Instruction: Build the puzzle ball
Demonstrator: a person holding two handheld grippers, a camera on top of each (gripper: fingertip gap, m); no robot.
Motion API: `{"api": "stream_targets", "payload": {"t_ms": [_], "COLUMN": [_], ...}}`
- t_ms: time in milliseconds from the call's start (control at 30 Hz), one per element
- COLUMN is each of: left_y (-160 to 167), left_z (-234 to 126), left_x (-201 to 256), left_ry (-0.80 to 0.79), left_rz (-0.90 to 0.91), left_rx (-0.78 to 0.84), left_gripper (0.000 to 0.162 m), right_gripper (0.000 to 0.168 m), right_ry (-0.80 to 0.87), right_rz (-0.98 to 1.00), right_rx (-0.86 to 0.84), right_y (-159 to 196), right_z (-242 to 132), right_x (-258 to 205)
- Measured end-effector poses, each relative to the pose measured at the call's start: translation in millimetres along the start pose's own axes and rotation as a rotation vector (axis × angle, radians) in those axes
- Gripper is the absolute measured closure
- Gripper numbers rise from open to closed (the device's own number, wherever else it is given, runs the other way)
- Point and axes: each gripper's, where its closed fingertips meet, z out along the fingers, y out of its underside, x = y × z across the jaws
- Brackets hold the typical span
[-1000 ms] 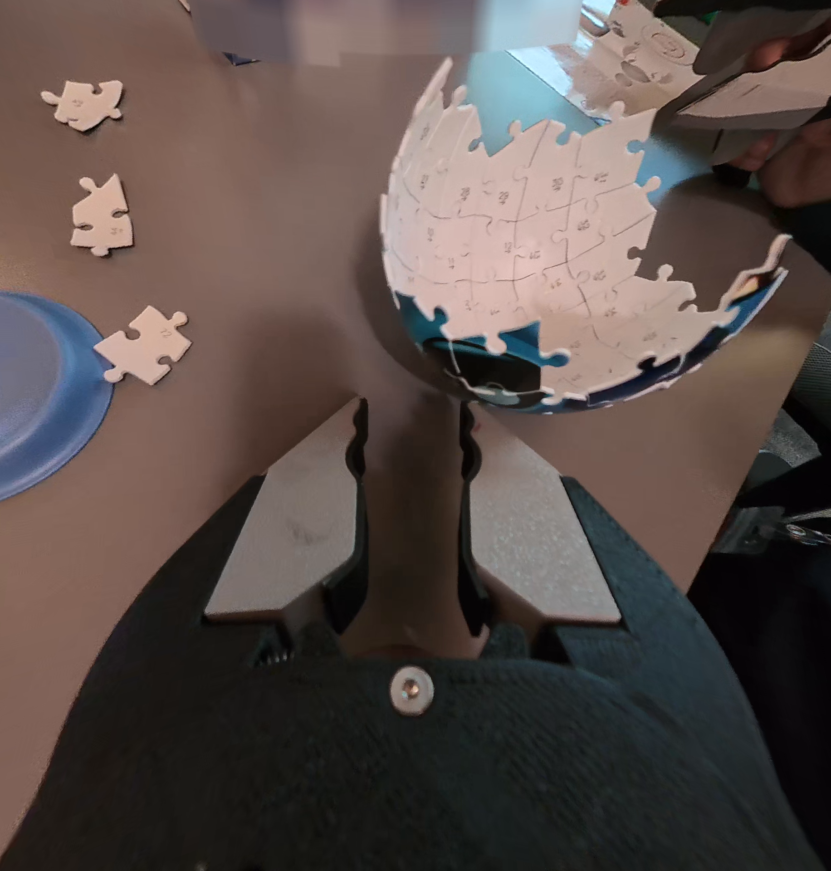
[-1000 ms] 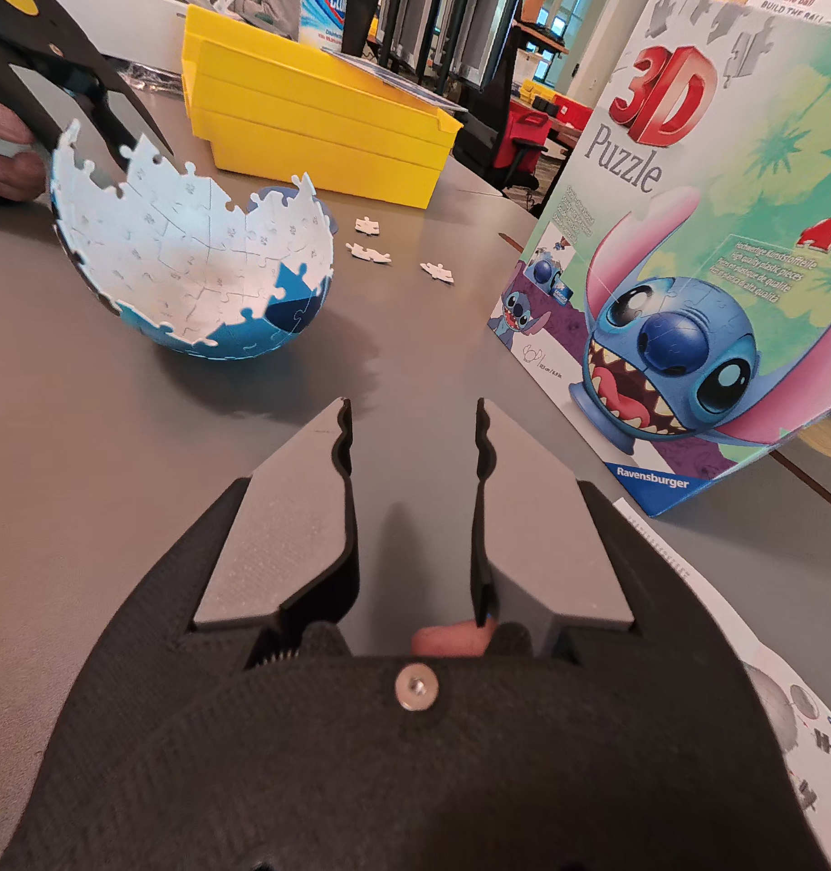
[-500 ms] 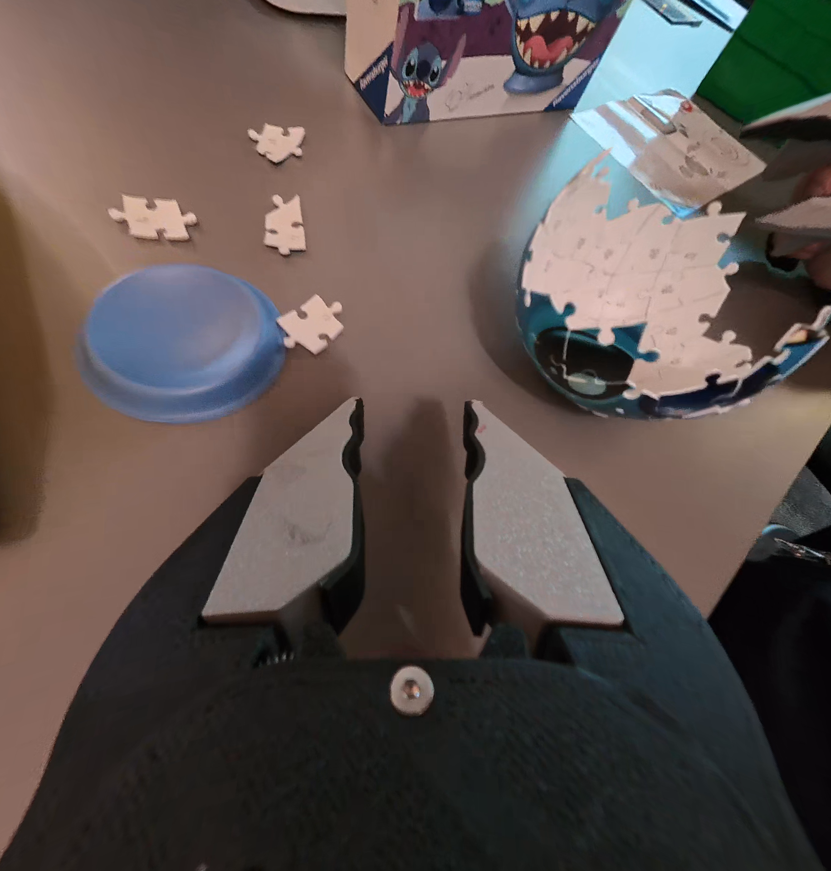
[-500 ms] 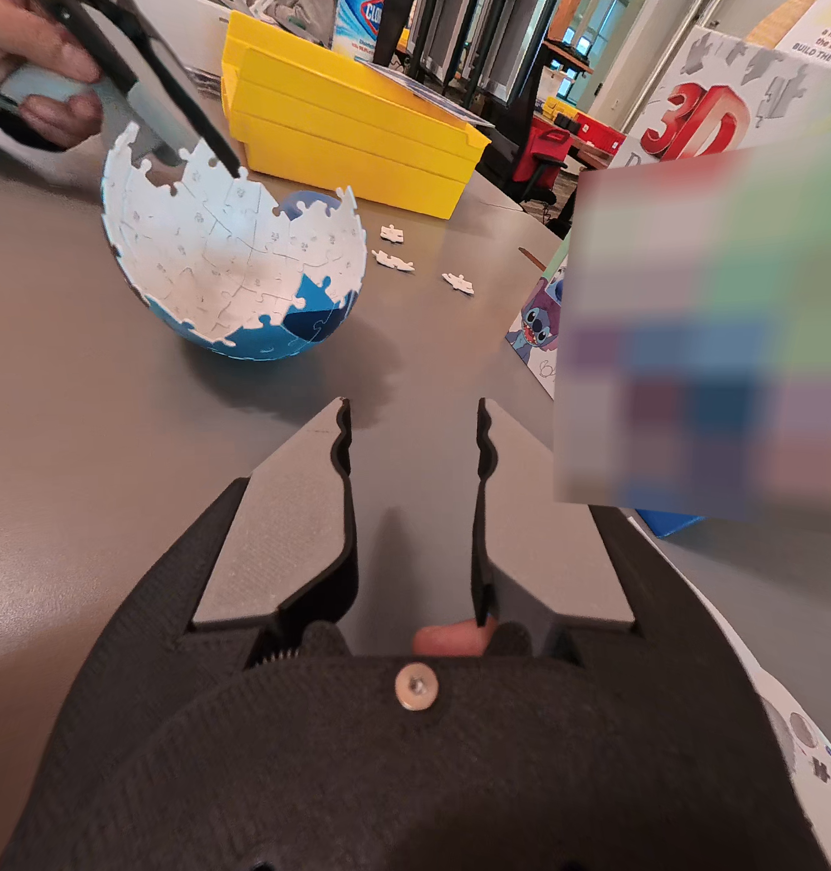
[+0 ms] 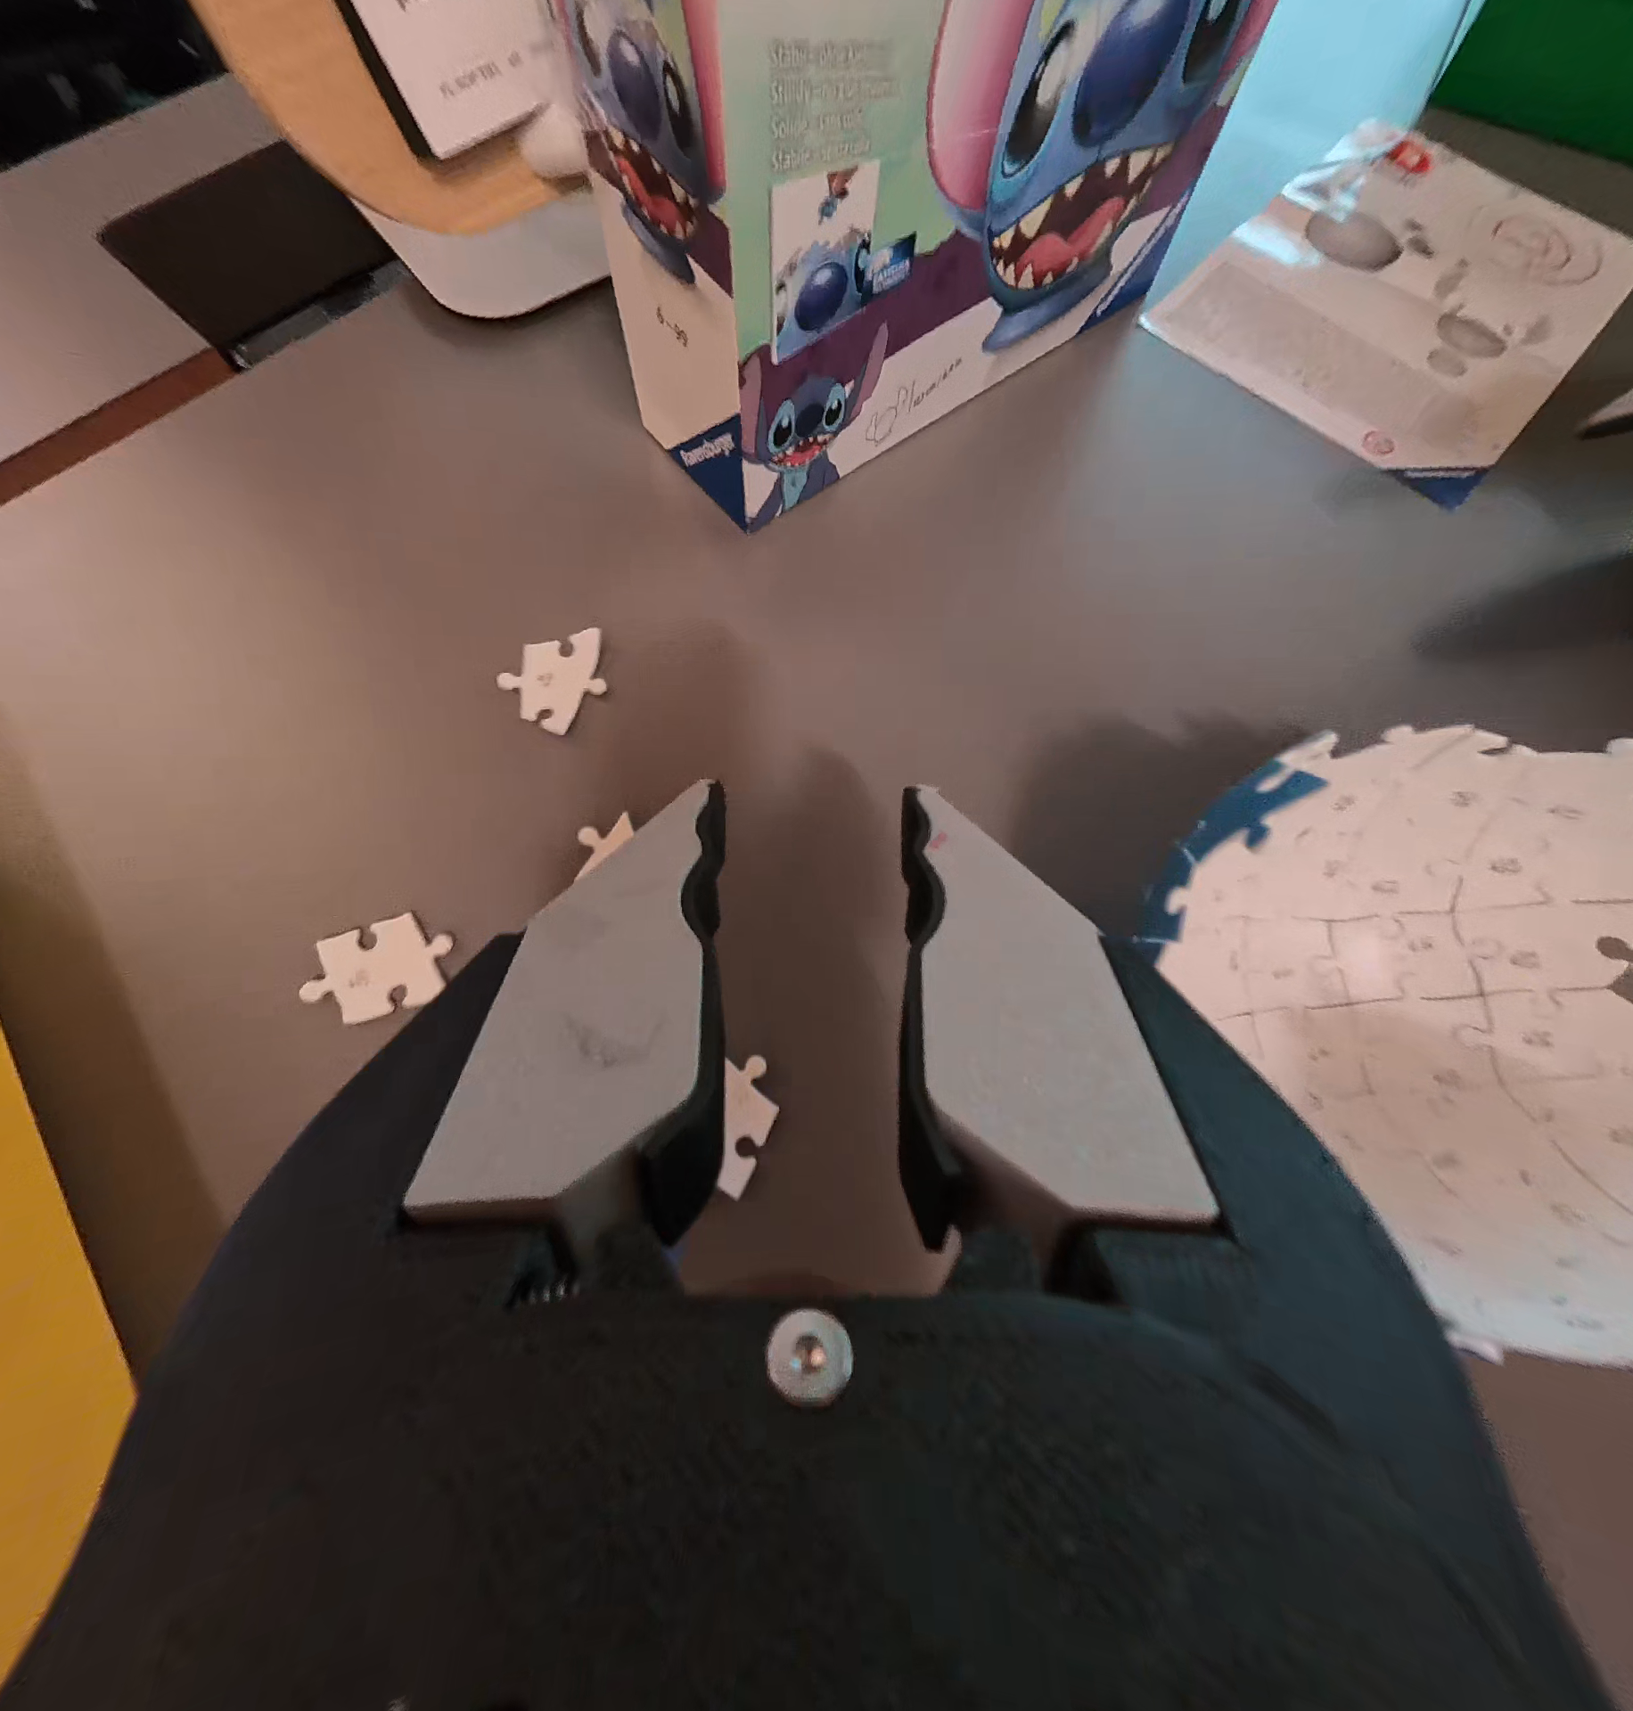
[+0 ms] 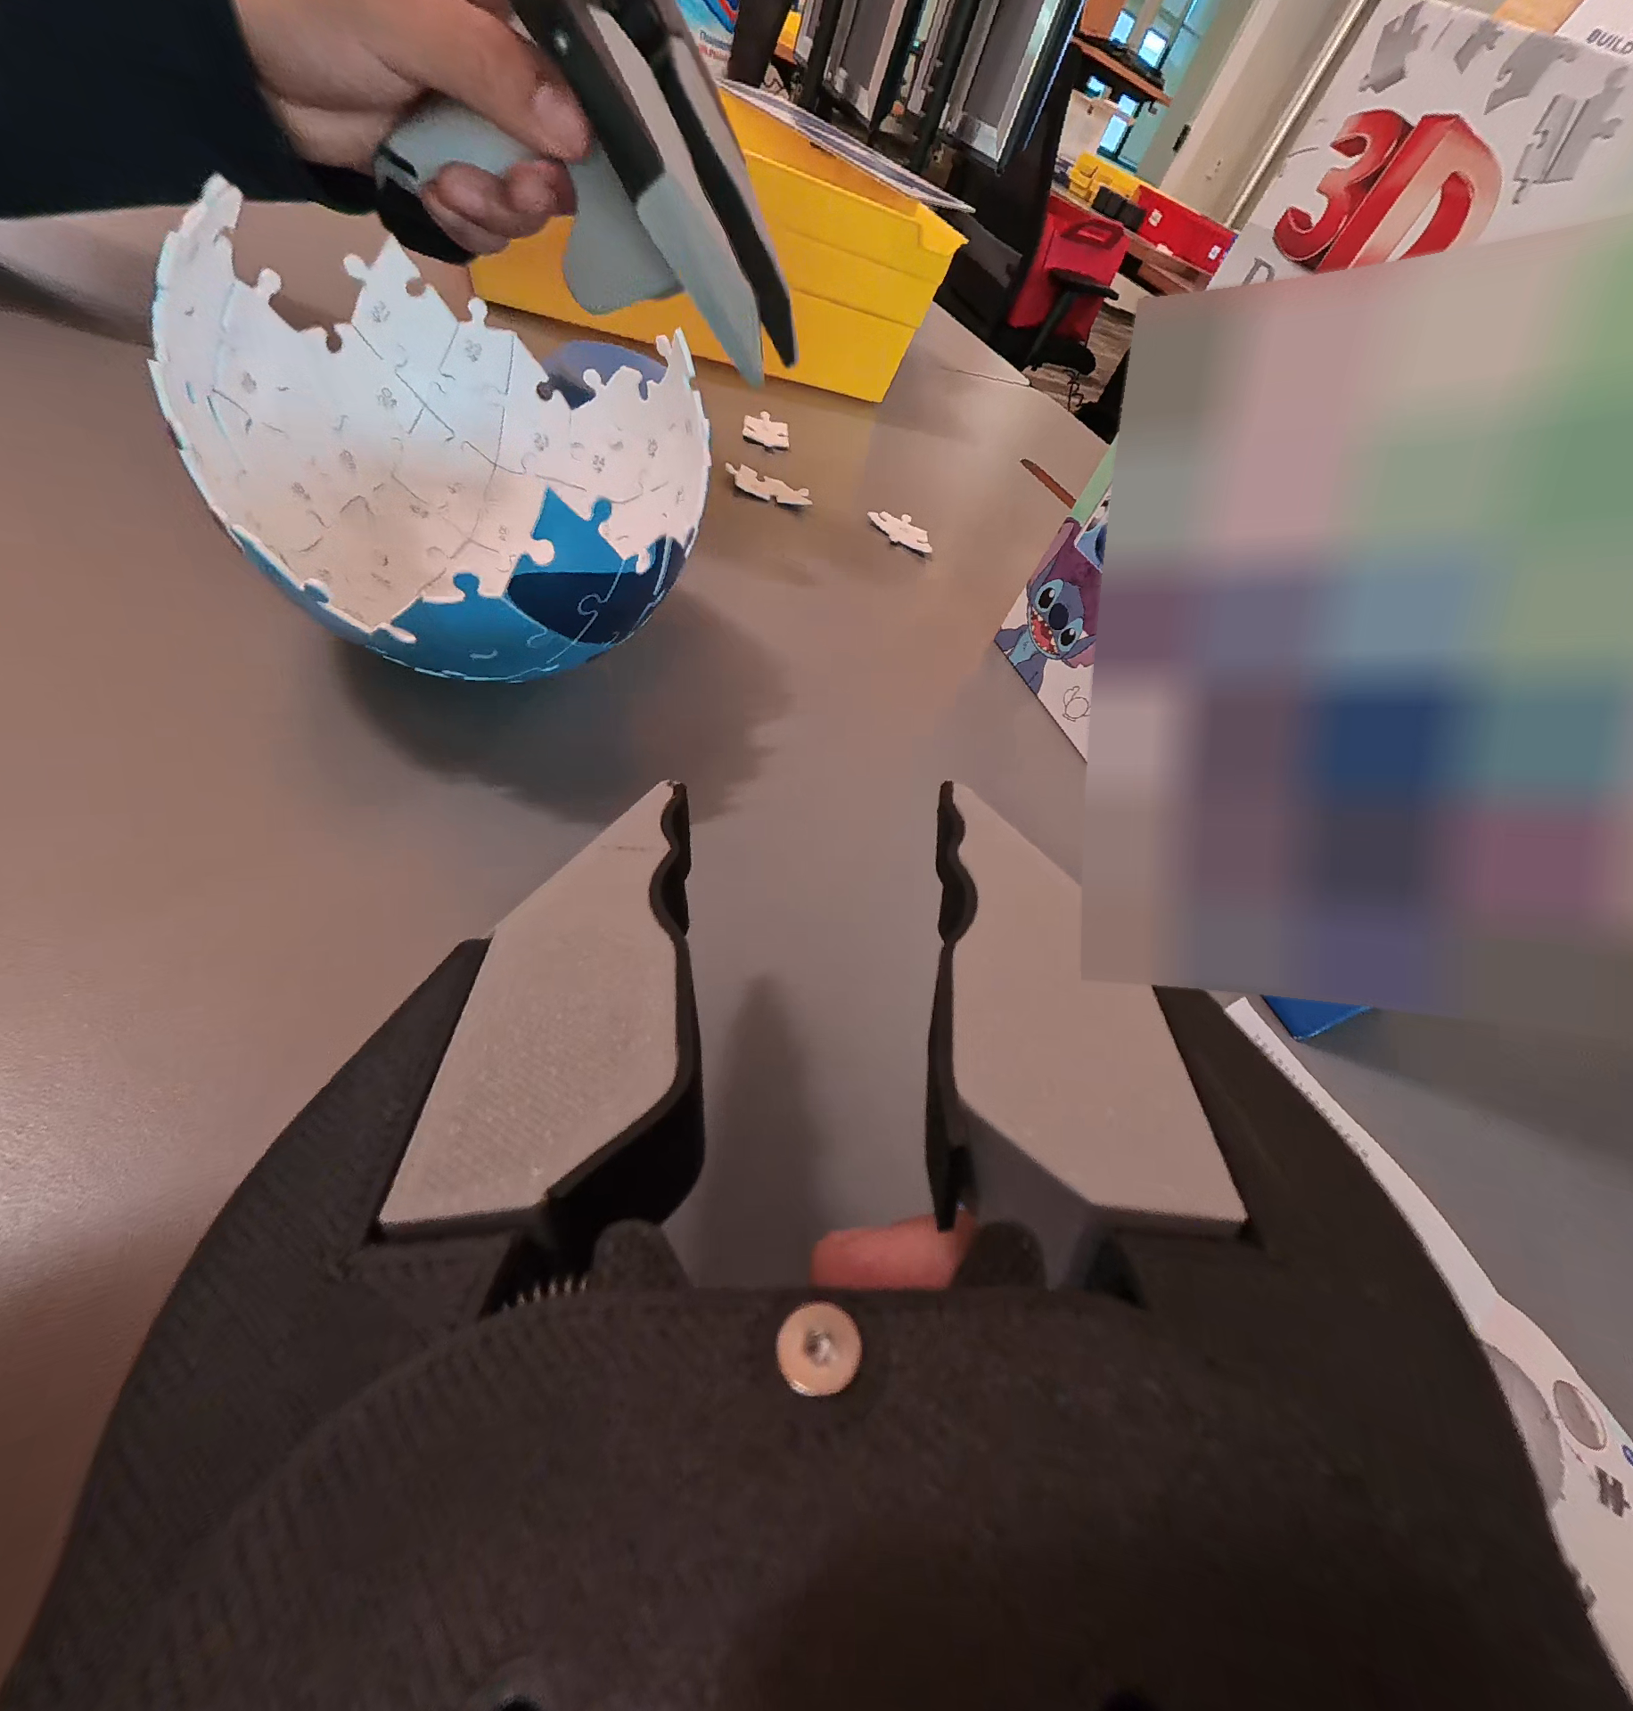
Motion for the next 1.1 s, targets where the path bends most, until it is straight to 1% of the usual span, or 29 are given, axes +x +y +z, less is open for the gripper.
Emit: {"api": "stream_targets", "payload": {"t_ms": [100, 233, 333, 400, 467, 600, 833, 1100], "left_y": [9, 26, 37, 44, 49, 59, 76, 92], "left_z": [17, 21, 17, 14, 11, 4, -8, -20], "left_x": [9, 20, 34, 40, 45, 59, 79, 106], "left_ry": [0.037, 0.074, 0.125, 0.128, 0.130, 0.159, 0.160, 0.194], "left_rz": [0.033, 0.050, 0.020, 0.006, -0.004, -0.024, -0.002, 0.029], "left_rx": [-0.070, -0.113, -0.126, -0.129, -0.127, -0.127, -0.140, -0.165], "left_gripper": [0.126, 0.127, 0.126, 0.126, 0.130, 0.127, 0.126, 0.123], "right_gripper": [0.118, 0.118, 0.118, 0.118, 0.118, 0.118, 0.118, 0.118], "right_ry": [0.010, 0.007, 0.004, 0.005, 0.007, 0.012, 0.017, 0.027], "right_rz": [-0.008, -0.008, -0.008, -0.011, -0.009, 0.004, 0.016, 0.020], "right_rx": [0.001, 0.002, 0.001, 0.000, 0.001, 0.005, 0.010, 0.014], "right_y": [0, 0, 0, 0, 0, 0, -1, -1], "right_z": [-1, -1, 0, 0, 0, -1, -2, -3], "right_x": [1, 1, 0, 0, 0, 2, 4, 7]}}
